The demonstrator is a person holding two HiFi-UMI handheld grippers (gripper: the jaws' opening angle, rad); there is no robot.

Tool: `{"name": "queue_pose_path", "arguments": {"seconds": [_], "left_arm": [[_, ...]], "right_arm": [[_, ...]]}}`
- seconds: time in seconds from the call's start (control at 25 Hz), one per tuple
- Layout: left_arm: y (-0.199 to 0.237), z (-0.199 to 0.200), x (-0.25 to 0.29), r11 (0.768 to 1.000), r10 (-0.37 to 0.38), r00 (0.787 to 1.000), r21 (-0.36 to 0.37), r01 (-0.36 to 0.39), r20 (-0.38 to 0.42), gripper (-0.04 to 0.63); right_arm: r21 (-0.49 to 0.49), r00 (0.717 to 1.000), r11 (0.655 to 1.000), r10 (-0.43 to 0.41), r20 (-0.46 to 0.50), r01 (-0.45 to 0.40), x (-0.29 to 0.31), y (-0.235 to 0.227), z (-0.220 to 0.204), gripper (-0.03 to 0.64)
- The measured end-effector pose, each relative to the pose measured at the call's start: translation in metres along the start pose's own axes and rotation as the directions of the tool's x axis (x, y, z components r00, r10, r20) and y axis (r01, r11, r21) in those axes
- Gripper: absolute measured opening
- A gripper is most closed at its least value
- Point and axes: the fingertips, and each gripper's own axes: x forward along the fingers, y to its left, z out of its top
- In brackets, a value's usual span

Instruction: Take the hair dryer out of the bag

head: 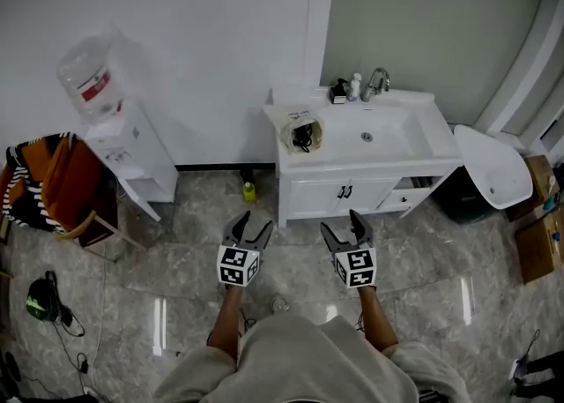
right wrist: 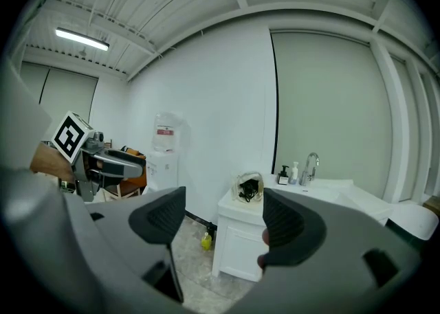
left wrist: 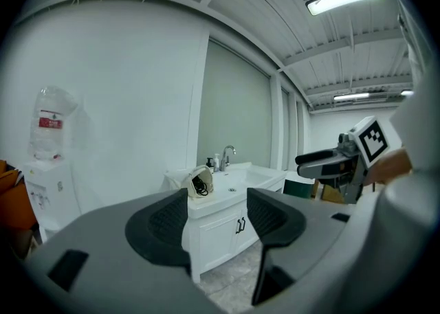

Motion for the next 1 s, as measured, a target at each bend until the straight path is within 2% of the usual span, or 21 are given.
{"name": "queue_pose_path", "arguments": {"seconds": [0.24, 0.48, 1.0], "left_arm": [[0.043, 0.01, 0.034, 1.0, -0.022, 1.0, 0.003, 0.022, 0.002, 0.249], [0.067, 0.016, 0.061, 0.998, -0.054, 0.999, 0.018, 0.054, -0.007, 0.249], [0.085, 0.015, 0.09, 0.996, -0.077, 0.996, 0.033, 0.079, -0.034, 0.249]], "right_arm": [[0.002, 1.0, 1.0, -0.02, -0.01, 0.02, 0.05, -0.001, 0.011, 0.334], [0.009, 0.998, 0.998, -0.055, -0.021, 0.055, 0.08, -0.01, 0.014, 0.33], [0.026, 0.997, 0.997, -0.071, -0.041, 0.072, 0.111, -0.02, 0.007, 0.327]]}}
